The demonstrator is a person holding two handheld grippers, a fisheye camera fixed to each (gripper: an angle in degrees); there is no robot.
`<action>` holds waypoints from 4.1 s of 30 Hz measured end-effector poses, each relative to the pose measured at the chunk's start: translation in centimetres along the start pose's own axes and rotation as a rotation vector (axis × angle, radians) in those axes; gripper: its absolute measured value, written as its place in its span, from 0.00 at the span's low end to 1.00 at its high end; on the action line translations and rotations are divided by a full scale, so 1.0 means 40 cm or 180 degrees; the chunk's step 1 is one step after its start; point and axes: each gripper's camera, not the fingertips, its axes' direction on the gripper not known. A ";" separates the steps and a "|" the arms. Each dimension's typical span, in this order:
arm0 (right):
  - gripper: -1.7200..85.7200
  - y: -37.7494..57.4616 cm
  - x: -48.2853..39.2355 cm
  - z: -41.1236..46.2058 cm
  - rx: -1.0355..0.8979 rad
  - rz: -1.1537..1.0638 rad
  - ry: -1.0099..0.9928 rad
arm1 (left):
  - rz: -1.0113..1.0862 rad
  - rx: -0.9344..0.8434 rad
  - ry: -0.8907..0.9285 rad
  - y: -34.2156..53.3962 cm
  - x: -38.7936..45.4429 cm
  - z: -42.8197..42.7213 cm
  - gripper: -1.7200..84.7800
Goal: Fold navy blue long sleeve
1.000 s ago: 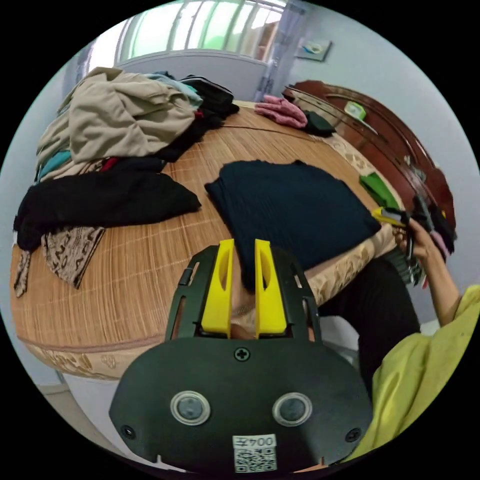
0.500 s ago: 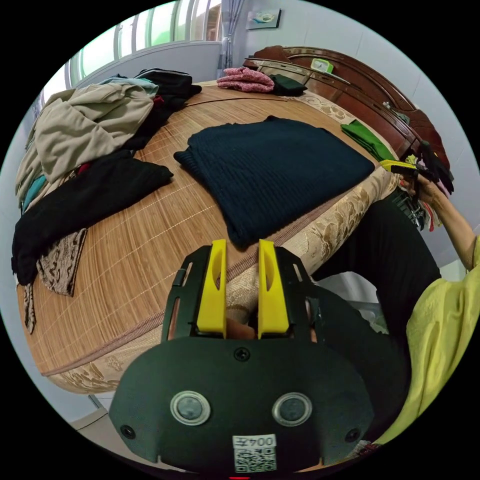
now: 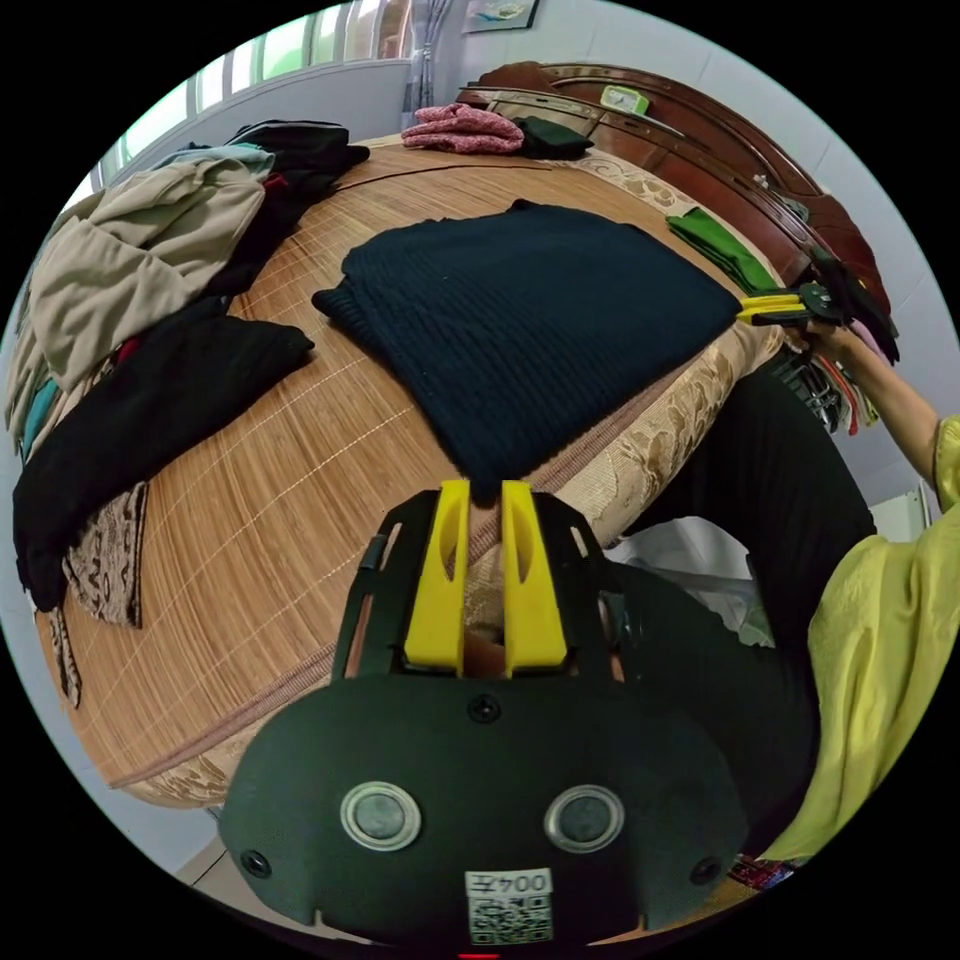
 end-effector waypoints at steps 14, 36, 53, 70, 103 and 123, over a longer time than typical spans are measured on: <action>0.07 0.023 0.036 -0.021 0.0429 0.1445 -0.0632 | -0.0504 0.0000 0.0257 0.008 -0.008 -0.088 0.04; 0.01 -0.321 -0.126 0.237 -0.0240 0.2116 -0.0792 | -0.0332 -0.0565 -0.0205 -0.425 0.272 -0.102 0.02; 0.01 -0.539 -0.236 0.327 -0.0334 0.1602 -0.0426 | -0.0552 -0.0684 -0.0055 -0.564 0.331 -0.163 0.03; 0.01 -0.779 -0.355 0.425 -0.0408 0.1469 -0.0164 | -0.0580 -0.0705 -0.0099 -0.637 0.407 -0.216 0.03; 0.01 -1.201 -0.583 0.603 -0.1954 0.0053 0.0592 | -0.0633 -0.0616 -0.0415 -0.605 0.543 -0.290 0.02; 0.13 -1.056 -0.582 0.479 -0.1137 0.0523 0.0475 | -0.0658 -0.0452 -0.0496 -0.519 0.525 -0.308 0.04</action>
